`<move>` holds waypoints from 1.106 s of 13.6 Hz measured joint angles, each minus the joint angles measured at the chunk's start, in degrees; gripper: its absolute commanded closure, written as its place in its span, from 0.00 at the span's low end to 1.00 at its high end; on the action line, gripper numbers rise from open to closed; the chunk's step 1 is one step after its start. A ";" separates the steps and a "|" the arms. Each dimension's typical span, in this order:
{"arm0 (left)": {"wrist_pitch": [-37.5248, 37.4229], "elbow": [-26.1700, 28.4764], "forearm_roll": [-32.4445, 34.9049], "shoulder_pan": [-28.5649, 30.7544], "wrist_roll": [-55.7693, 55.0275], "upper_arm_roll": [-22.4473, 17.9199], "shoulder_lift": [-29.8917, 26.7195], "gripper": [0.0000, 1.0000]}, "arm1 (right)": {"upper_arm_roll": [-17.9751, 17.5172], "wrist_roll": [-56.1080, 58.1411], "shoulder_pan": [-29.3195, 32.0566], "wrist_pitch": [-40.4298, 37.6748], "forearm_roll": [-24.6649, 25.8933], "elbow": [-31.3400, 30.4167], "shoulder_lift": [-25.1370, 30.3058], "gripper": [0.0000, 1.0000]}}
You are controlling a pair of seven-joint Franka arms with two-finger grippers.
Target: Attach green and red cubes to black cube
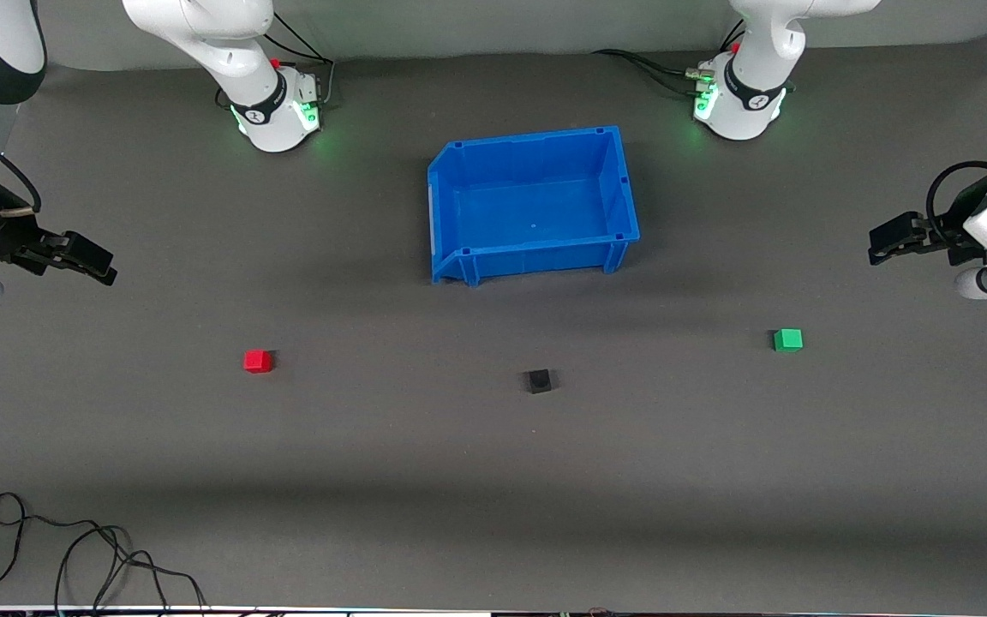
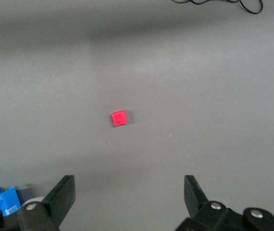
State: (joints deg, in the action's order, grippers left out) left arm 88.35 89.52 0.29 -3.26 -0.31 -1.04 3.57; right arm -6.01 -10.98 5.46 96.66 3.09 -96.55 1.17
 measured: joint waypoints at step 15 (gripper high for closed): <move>-0.02 -0.09 -0.05 0.76 -22.74 -0.22 -0.22 0.00 | 0.52 -0.01 -0.11 -2.09 -0.64 -0.28 0.00 0.00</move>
State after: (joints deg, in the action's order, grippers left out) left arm 88.33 89.43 0.24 -2.50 -23.05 -1.25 3.35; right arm -5.48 -10.99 5.34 94.57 2.45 -96.82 1.16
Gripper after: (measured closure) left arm 0.000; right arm 0.000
